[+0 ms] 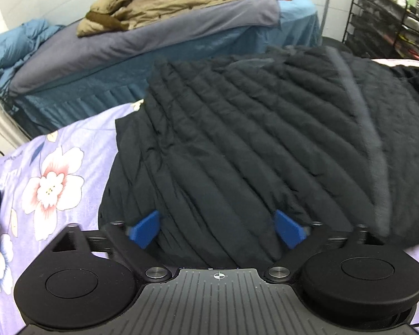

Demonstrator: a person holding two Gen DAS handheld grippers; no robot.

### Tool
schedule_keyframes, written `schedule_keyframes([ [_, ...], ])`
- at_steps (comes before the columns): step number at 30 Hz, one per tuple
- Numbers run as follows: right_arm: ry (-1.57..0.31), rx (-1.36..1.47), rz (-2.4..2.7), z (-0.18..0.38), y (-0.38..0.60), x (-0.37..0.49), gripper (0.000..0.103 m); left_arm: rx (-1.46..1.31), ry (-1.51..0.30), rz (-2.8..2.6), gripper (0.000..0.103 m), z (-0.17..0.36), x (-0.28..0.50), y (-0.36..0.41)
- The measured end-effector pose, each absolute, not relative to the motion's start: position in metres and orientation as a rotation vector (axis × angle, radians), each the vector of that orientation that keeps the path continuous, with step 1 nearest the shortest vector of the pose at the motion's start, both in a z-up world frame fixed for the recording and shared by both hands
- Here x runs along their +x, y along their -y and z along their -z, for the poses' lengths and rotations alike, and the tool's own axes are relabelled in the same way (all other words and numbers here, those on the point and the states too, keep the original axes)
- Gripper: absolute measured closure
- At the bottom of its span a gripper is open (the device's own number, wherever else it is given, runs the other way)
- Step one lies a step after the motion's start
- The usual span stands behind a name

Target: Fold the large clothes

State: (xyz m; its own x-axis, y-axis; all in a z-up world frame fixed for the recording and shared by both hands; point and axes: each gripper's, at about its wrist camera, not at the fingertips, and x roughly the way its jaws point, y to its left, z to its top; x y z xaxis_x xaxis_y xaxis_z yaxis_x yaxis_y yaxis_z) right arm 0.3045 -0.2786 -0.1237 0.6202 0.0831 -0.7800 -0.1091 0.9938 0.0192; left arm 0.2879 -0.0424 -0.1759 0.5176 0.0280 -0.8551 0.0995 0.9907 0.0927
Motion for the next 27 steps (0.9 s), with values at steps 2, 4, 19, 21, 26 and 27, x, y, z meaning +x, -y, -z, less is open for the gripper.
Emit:
schedule_keyframes([
  [2,-0.938,-0.039,-0.087,0.134,0.281,0.316,0.012,0.124,-1.053,0.033,0.000,0.183,0.293,0.036],
  [4,-0.986,-0.027,-0.067,0.148,0.290,0.324,0.011,0.113,-1.072,0.040,0.000,0.187,0.298,0.033],
  [19,-0.909,0.295,-0.029,0.127,0.339,0.283,0.005,-0.350,-0.980,0.043,0.000,0.161,0.230,-0.028],
  [21,-0.920,0.446,-0.002,0.133,0.360,0.271,0.005,-0.469,-0.987,0.018,0.000,0.170,0.221,-0.042],
  [26,-0.968,0.847,0.076,0.175,0.407,0.246,0.006,-0.685,-1.012,-0.074,0.000,0.197,0.212,-0.065],
  [27,-0.969,0.917,0.095,0.184,0.414,0.241,0.007,-0.740,-1.007,-0.089,0.000,0.202,0.212,-0.070],
])
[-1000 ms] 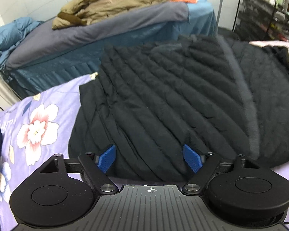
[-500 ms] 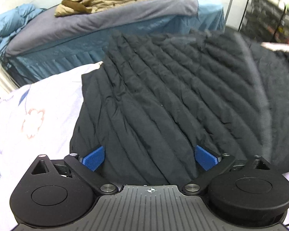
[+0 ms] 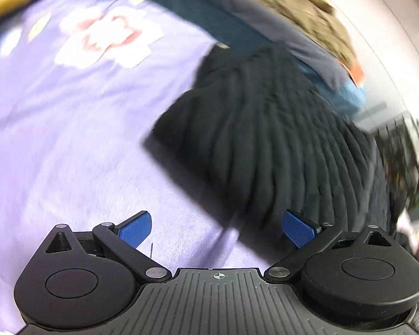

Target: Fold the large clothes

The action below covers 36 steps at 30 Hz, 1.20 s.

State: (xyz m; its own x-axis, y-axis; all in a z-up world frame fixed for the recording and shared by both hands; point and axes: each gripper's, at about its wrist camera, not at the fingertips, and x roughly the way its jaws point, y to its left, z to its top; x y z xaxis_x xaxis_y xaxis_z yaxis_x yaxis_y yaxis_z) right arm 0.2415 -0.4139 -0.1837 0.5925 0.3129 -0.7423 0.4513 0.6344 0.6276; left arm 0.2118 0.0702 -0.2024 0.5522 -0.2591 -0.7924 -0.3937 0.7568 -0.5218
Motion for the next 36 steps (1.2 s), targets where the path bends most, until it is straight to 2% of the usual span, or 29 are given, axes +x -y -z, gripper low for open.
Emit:
schedule_keyframes([
  [5,-0.944,1.124,0.122,0.207,0.430,0.232,0.008,-0.880,-0.952,-0.117,0.000,0.214,0.217,-0.079],
  [32,-0.699,1.388,0.162,0.256,0.429,0.296,0.010,-1.425,-0.778,-0.212,0.000,0.268,0.272,-0.065],
  [33,-0.695,1.398,0.170,0.256,0.429,0.297,0.011,-1.436,-0.776,-0.219,0.000,0.268,0.270,-0.065],
  [36,-0.708,1.403,0.198,0.258,0.429,0.298,0.026,-1.429,-0.781,-0.225,0.000,0.267,0.266,-0.067],
])
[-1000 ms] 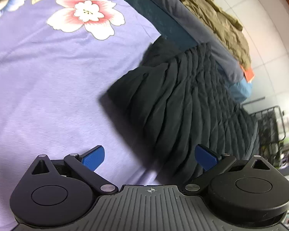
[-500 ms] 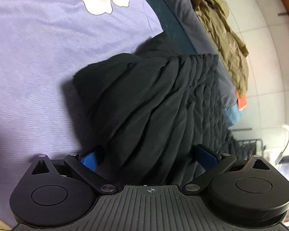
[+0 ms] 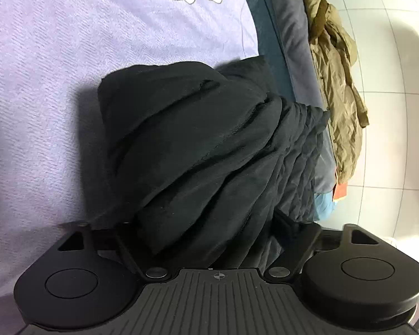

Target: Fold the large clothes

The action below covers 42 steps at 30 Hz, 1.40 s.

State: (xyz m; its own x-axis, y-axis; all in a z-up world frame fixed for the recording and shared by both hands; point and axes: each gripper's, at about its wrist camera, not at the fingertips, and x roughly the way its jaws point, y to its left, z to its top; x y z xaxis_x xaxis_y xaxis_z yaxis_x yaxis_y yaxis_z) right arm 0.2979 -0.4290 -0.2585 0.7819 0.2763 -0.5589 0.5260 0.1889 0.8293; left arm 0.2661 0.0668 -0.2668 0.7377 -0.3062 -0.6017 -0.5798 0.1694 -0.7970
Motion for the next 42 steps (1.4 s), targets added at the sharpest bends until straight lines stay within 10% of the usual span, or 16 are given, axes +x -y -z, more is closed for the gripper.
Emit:
schedule_keyframes([
  [12,-0.765,1.156,0.127,0.187,0.417,0.312,0.078,-1.481,-0.769,-0.178,0.015,0.247,0.257,-0.068],
  [29,-0.484,0.519,-0.012,-0.024,0.461,0.301,0.084,-1.311,-0.930,0.308,0.017,0.179,0.299,0.107],
  [42,-0.397,0.572,0.364,-0.008,0.638,0.175,0.084,-1.032,-1.260,0.509,0.006,0.206,0.300,0.297],
])
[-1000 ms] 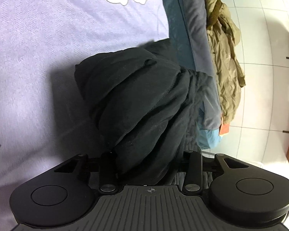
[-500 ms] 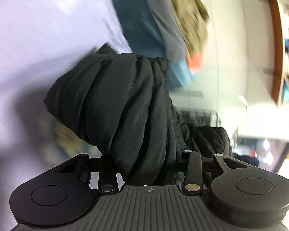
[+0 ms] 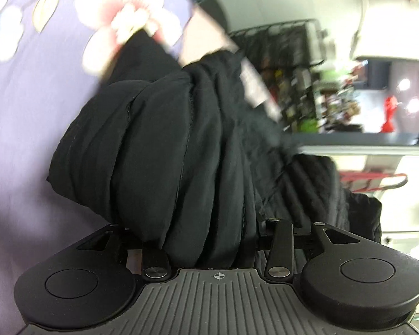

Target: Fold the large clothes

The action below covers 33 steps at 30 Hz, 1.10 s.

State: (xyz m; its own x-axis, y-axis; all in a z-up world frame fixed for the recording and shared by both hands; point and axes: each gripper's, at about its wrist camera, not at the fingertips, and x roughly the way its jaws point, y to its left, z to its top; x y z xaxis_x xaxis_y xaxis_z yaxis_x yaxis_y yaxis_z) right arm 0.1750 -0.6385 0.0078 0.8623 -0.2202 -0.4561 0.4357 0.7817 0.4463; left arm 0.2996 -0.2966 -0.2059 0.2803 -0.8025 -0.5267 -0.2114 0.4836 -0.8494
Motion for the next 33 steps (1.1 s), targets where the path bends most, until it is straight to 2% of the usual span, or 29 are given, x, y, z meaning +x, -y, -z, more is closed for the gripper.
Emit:
schedule_keyframes([
  [4,-0.428,0.747,0.444,0.043,0.678,0.147,0.082,-1.100,-1.338,0.478,0.009,0.233,0.290,0.292],
  [6,-0.434,0.829,0.476,0.069,0.690,0.137,0.080,-1.098,-1.358,0.481,0.002,0.238,0.290,0.290],
  [9,-0.389,1.026,0.500,0.107,0.706,0.119,0.077,-1.052,-1.376,0.474,0.000,0.235,0.300,0.291],
  [13,-0.367,1.074,0.517,0.127,0.711,0.114,0.065,-1.028,-1.400,0.468,0.000,0.232,0.294,0.286],
  [15,-0.359,1.110,0.525,0.132,0.713,0.111,0.063,-1.007,-1.401,0.479,0.000,0.226,0.294,0.284],
  [18,-0.341,1.138,0.533,0.132,0.713,0.107,0.057,-0.987,-1.398,0.483,0.000,0.223,0.297,0.275],
  [24,-0.335,1.155,0.547,0.119,0.715,0.094,0.037,-0.999,-1.376,0.385,0.000,0.225,0.287,0.237],
  [29,-0.359,1.103,0.584,0.101,0.714,0.082,0.034,-0.916,-1.316,0.285,0.000,0.206,0.288,0.215],
  [33,-0.404,0.987,0.645,0.080,0.704,0.082,0.032,-0.696,-1.194,0.342,0.000,0.164,0.289,0.229],
])
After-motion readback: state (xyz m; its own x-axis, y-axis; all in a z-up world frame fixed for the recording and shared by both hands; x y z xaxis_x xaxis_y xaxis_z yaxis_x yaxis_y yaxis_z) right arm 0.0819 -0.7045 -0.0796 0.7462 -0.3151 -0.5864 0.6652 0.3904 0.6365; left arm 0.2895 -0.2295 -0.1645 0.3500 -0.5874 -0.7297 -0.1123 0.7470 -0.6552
